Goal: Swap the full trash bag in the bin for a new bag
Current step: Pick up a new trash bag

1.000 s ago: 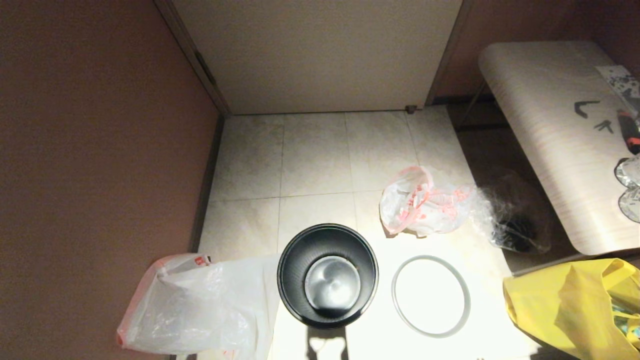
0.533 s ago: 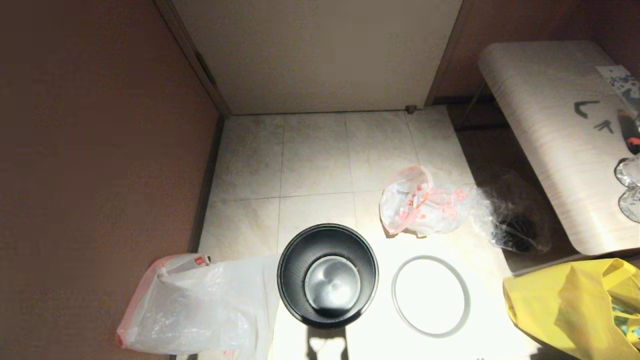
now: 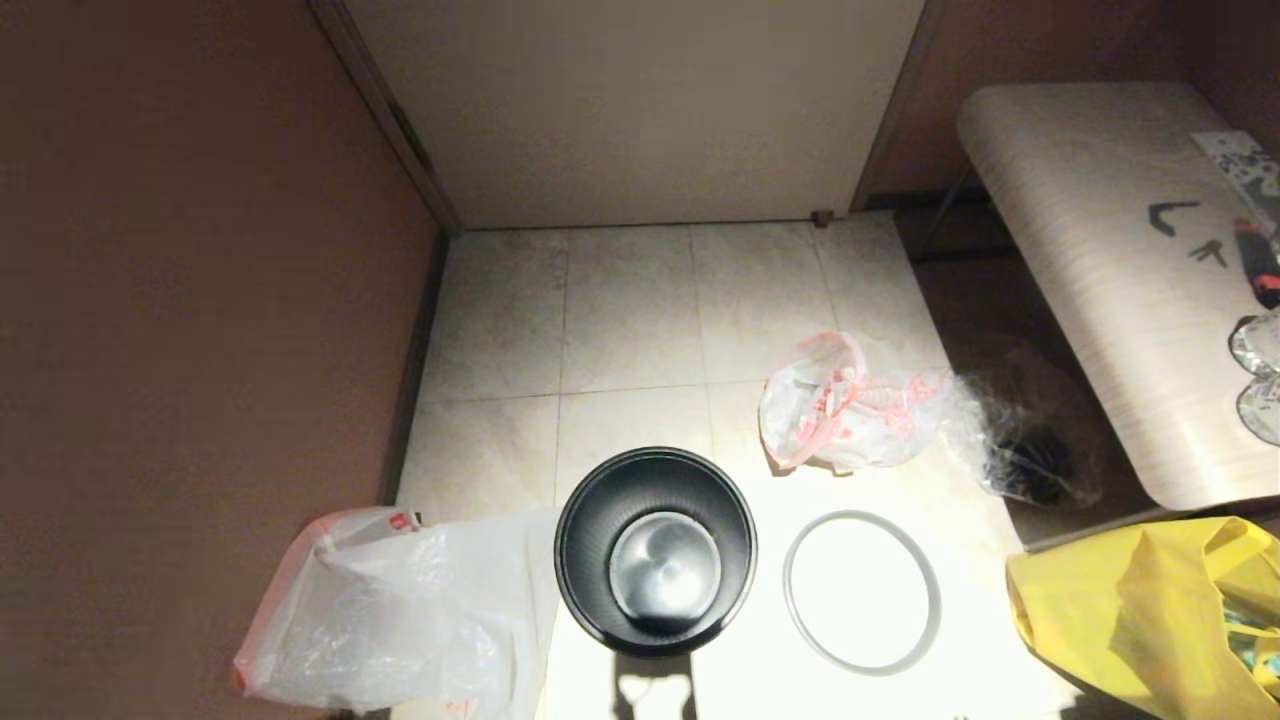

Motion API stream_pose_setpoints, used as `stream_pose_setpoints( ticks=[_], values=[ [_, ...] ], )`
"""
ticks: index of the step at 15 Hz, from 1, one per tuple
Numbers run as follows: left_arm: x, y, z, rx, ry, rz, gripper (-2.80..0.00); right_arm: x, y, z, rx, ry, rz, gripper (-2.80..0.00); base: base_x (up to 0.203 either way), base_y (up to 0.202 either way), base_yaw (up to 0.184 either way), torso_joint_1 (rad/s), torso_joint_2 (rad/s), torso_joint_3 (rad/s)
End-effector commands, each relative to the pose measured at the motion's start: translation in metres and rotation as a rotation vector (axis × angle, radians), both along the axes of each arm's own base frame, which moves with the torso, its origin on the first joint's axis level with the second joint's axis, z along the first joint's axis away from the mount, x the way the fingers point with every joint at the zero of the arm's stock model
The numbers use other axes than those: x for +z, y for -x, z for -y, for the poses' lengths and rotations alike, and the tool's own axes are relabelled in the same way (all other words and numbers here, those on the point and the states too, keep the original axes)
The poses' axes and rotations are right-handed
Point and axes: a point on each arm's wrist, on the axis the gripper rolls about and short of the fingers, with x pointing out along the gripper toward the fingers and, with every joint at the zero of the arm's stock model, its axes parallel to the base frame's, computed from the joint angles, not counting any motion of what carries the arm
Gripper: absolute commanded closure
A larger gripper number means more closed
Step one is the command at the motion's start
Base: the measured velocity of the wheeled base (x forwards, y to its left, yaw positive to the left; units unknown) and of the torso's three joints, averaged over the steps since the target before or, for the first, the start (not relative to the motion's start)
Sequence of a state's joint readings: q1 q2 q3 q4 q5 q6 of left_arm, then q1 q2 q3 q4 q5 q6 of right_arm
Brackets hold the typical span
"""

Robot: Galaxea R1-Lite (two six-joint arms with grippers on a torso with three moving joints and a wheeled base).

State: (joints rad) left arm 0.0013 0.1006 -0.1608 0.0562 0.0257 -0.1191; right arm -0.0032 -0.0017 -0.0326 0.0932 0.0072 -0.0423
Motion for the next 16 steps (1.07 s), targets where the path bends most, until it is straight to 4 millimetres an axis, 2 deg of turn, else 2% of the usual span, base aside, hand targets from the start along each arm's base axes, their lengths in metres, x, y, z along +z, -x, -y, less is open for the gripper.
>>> stream_pose_setpoints(
  ticks=[1,3,6,10,16],
  values=[
    [0.023,-0.014,0.0,-0.025,-0.003,-0.083,0.0,0.0,0.0,0.0,0.001,0.001,-0.002,0.0,0.0,0.0,0.0,0.0,0.0,0.0],
    [0.037,-0.033,0.002,-0.124,-0.081,-0.205,0.0,0.0,0.0,0.0,0.001,0.001,-0.002,0.0,0.0,0.0,0.0,0.0,0.0,0.0],
    [0.036,-0.062,0.006,-0.336,-0.198,-0.403,0.0,0.0,0.0,0.0,0.001,0.001,-0.002,0.0,0.0,0.0,0.0,0.0,0.0,0.0],
    [0.023,-0.108,0.01,-0.48,-0.2,-0.673,0.0,0.0,0.0,0.0,0.001,0.001,-0.002,0.0,0.0,0.0,0.0,0.0,0.0,0.0],
    [-0.002,-0.193,0.026,-0.575,-0.155,-1.013,0.0,0.0,0.0,0.0,0.001,0.001,-0.002,0.0,0.0,0.0,0.0,0.0,0.0,0.0]
  ],
)
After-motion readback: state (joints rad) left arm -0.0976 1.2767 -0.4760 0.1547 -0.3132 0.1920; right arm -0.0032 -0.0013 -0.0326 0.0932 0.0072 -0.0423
